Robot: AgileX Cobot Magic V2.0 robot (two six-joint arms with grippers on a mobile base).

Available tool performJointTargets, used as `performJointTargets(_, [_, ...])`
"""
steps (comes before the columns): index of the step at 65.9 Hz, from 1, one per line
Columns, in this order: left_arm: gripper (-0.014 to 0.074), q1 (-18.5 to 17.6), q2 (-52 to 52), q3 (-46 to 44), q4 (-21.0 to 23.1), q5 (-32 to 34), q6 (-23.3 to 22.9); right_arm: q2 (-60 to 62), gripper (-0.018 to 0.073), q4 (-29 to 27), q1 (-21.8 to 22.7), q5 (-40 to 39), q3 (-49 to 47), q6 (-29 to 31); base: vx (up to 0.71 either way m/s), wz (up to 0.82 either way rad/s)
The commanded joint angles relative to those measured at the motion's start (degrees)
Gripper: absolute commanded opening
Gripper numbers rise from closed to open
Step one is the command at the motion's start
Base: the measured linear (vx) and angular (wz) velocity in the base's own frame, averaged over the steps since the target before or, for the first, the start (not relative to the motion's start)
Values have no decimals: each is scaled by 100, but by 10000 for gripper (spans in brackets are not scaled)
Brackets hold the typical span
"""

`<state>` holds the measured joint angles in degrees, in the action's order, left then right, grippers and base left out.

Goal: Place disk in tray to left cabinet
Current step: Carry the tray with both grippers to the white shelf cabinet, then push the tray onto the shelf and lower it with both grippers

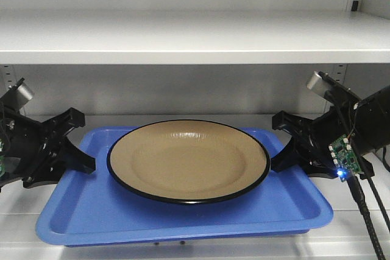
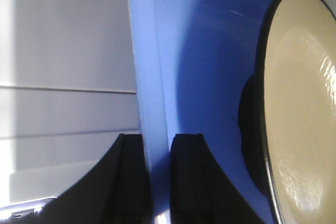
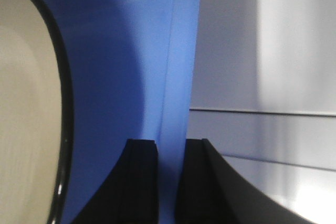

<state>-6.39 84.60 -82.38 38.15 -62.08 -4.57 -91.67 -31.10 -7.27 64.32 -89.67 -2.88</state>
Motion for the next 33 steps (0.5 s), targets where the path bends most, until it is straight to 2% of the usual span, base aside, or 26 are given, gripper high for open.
performJointTargets(1, [0, -127, -229, -221, 1028, 98, -57, 278, -4, -967, -138, -194, -223, 58, 6, -3])
performJointTargets(33, [0, -127, -229, -221, 1028, 98, -57, 278, -4, -967, -138, -200, -223, 58, 2, -2])
